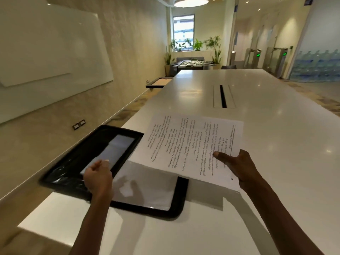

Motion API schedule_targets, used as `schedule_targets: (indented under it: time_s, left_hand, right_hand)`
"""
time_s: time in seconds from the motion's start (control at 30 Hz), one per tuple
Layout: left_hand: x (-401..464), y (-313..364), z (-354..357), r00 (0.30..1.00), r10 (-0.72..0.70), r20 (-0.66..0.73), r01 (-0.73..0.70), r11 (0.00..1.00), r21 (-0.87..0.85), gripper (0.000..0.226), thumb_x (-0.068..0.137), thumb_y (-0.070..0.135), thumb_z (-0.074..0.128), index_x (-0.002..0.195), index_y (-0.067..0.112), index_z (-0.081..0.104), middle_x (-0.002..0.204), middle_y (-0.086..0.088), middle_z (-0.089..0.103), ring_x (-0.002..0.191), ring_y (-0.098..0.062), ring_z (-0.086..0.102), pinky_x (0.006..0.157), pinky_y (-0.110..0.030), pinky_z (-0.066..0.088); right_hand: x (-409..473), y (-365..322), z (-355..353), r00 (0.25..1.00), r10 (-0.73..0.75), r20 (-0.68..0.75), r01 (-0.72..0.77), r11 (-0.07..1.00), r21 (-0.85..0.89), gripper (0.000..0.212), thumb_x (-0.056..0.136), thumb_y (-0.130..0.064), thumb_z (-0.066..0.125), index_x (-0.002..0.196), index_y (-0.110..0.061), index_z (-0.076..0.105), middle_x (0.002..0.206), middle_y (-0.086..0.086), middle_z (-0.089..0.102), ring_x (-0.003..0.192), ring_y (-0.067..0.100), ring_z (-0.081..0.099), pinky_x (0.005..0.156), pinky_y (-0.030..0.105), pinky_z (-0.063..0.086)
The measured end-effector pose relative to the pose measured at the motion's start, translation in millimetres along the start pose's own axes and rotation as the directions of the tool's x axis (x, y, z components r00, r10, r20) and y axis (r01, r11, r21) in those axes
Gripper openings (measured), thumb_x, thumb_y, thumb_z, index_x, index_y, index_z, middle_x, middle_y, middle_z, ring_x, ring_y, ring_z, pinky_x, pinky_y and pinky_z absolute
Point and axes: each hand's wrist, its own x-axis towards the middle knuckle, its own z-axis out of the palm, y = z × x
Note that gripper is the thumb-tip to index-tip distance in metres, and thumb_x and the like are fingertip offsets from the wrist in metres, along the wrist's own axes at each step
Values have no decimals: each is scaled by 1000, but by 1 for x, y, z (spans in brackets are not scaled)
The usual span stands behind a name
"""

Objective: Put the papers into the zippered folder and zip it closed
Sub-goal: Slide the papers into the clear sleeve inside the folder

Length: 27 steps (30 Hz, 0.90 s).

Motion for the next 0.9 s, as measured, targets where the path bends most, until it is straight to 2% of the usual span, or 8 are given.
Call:
schedule_targets:
  time_s: [0.1,0.2,0.27,0.4,0.57,0.7,0.83,0.9]
  left_hand:
    - [5,-6,-20,985,61,-163,-38,989,140,42,84,19,68,123,9,58,124,-18,61,113,-34,57,89,-37,44]
    - [11,-16,-34,960,26,-278,57,956,287,56,78,26,71,128,17,49,136,-21,45,127,-42,38,98,-55,38]
    - [15,-21,-41,950,-19,-311,119,945,306,65,76,29,73,131,17,42,139,-23,39,128,-43,35,101,-57,36]
    - [23,-29,-48,940,-97,-327,177,958,224,72,77,24,73,135,7,34,137,-28,40,123,-47,43,108,-52,34]
    - [25,-34,-51,943,-199,-266,226,972,72,45,86,3,58,127,-8,44,128,-31,54,114,-48,55,94,-45,45]
    - [20,-30,-52,949,-129,-288,154,986,66,34,98,18,52,117,-8,57,119,-29,62,110,-45,57,94,-46,43]
    - [14,-23,-43,932,-53,-359,34,998,-60,32,101,28,43,119,4,54,114,-19,63,93,-29,58,82,-39,43]
    - [13,-24,-38,932,-29,-361,-12,994,-110,34,101,30,41,121,5,52,115,-20,62,92,-27,58,83,-39,47]
  right_hand:
    - [2,4,27,1000,12,-1,-12,998,55,29,79,-6,79,101,-23,70,89,-11,79,80,11,76,58,19,57]
    - [2,8,49,1000,30,-7,-29,994,108,30,80,-3,78,105,-17,69,91,-7,79,82,15,77,58,23,59]
    - [1,9,61,999,38,-20,-36,992,120,31,81,-1,76,108,-15,68,87,-8,79,79,15,77,57,23,58]
    - [-1,12,79,998,55,-22,-53,993,109,33,82,-1,75,111,-14,66,81,-11,78,75,14,76,54,23,58]
    - [-5,18,94,997,67,-41,-62,993,99,39,81,-2,76,118,-12,65,94,-4,75,76,13,76,55,23,58]
    - [-9,22,101,997,67,-44,-62,993,104,37,81,-2,76,115,-15,65,96,-3,75,77,14,76,55,24,58]
    - [-12,24,104,995,58,-80,-49,992,116,33,81,-3,76,109,-17,67,98,-1,77,80,18,77,59,28,61]
    - [-14,24,102,993,58,-101,-45,991,126,31,80,-3,77,105,-20,69,102,3,77,85,21,76,65,32,63]
